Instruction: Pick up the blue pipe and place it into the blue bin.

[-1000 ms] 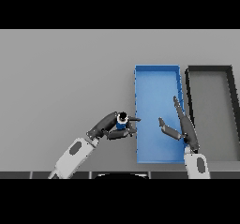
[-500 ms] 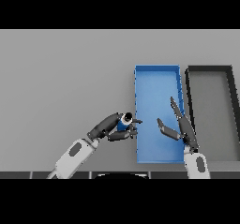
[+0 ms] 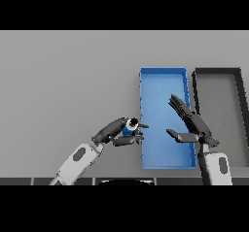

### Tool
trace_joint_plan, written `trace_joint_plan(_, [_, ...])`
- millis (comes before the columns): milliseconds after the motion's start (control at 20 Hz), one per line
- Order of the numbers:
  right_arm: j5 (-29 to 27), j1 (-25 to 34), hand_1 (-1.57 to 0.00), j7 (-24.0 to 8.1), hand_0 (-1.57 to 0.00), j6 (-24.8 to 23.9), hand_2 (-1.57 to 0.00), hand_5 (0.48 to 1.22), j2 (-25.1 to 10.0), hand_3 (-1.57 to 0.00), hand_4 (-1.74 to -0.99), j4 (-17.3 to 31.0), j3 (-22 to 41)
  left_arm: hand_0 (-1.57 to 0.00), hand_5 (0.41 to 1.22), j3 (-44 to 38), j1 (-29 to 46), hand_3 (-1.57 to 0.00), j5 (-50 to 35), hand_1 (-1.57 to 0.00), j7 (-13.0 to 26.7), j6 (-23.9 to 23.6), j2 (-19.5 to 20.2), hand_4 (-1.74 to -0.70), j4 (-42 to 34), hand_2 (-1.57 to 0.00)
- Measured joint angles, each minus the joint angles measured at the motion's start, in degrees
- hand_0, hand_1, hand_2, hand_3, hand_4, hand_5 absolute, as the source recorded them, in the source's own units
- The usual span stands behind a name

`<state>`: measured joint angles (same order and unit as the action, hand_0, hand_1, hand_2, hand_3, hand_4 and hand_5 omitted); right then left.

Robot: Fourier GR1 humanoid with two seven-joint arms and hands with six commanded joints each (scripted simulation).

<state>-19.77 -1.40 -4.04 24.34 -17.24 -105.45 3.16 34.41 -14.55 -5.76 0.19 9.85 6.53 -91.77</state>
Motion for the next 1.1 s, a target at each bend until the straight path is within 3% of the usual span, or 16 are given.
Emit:
trace_joint_plan(100, [-5.1, 2.7, 0.0, -4.1, 0.0, 2.9, 0.0, 0.507, -2.5, 0.0, -1.331, -2.8, 1.5, -1.57, 1.221, -0.7, -0.4, -1.44, -0.2, -1.57, -0.6, 0.2, 0.5, -1.73, 0.0, -1.57])
trace_joint_plan(250, [-9.8, 7.4, 0.0, -7.5, 0.0, 6.4, 0.0, 0.499, -5.4, 0.0, -1.34, -6.3, 4.2, -1.57, 1.221, -0.3, -0.2, -1.44, 0.9, -1.57, 0.0, -0.1, 0.6, -1.73, -0.4, -1.57])
trace_joint_plan(450, [-12.0, 14.6, 0.0, -13.2, 0.0, 6.9, 0.0, 0.485, -6.3, 0.0, -1.326, -7.8, 7.9, -1.57, 1.221, -0.6, -1.1, -1.44, 0.8, -1.57, 0.4, 0.4, 0.4, -1.73, 0.3, -1.57])
trace_joint_plan(600, [-11.2, 19.1, 0.0, -14.0, 0.0, 8.1, 0.0, 0.497, -4.8, 0.0, -1.307, -6.8, 10.4, -1.57, 1.221, -0.5, -0.9, -1.44, 0.5, -1.57, 0.7, 0.6, 0.2, -1.73, -0.3, -1.57])
trace_joint_plan(800, [-9.8, 24.4, 0.0, -16.1, 0.0, 9.1, 0.0, 0.521, -1.8, 0.0, -1.25, -4.6, 13.8, -1.57, 1.221, -0.7, -1.0, -1.52, 0.3, -1.57, -1.1, 1.6, -0.2, -1.57, -0.4, -1.57])
trace_joint_plan(1100, [-7.9, 28.9, 0.0, -18.6, 0.0, 9.2, -0.01, 0.498, 2.3, 0.0, -1.21, -0.9, 17.1, -1.57, 1.221, -1.7, -0.8, -1.56, 1.3, -1.57, -1.4, 3.5, 0.7, -1.47, 0.2, -1.57])
